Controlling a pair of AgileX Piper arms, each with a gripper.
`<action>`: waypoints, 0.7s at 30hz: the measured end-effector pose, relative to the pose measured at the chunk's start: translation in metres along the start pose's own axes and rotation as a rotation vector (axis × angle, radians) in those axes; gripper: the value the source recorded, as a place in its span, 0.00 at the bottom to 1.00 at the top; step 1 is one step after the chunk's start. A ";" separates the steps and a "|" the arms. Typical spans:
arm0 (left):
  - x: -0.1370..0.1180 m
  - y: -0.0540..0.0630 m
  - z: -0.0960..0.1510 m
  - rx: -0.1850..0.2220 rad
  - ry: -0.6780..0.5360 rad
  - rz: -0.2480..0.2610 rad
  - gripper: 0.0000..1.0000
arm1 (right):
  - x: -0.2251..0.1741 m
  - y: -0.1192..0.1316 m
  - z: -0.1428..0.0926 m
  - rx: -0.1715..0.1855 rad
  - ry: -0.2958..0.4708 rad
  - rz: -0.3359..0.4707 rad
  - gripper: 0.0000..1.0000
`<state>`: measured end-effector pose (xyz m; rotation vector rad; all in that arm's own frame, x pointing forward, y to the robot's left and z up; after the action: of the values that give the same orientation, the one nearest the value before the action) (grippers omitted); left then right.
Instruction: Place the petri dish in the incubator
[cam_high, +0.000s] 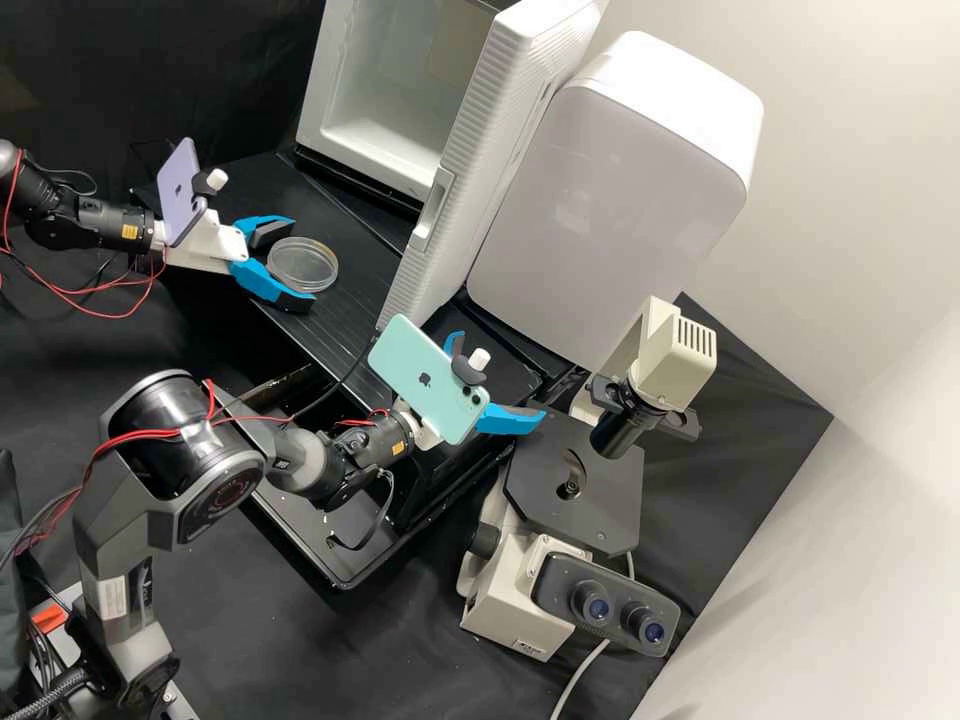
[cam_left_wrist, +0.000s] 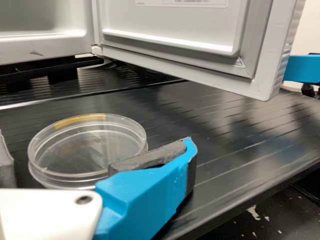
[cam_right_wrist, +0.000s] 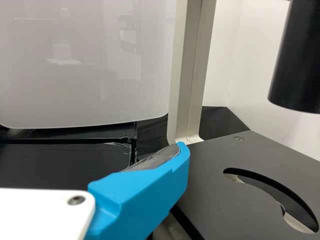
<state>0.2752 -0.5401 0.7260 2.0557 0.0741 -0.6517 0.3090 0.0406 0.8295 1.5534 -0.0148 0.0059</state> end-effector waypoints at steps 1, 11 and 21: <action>0.000 0.000 0.000 0.005 0.002 0.001 0.00 | 0.000 0.000 0.000 0.000 0.000 0.000 1.00; 0.000 -0.001 -0.001 -0.001 0.028 0.009 0.00 | 0.000 0.000 0.000 0.000 0.000 0.000 1.00; -0.001 -0.001 -0.001 -0.003 0.032 0.013 0.00 | 0.000 0.000 0.000 0.000 0.000 0.000 1.00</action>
<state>0.2751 -0.5383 0.7261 2.0624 0.0803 -0.6103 0.3090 0.0406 0.8295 1.5534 -0.0148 0.0059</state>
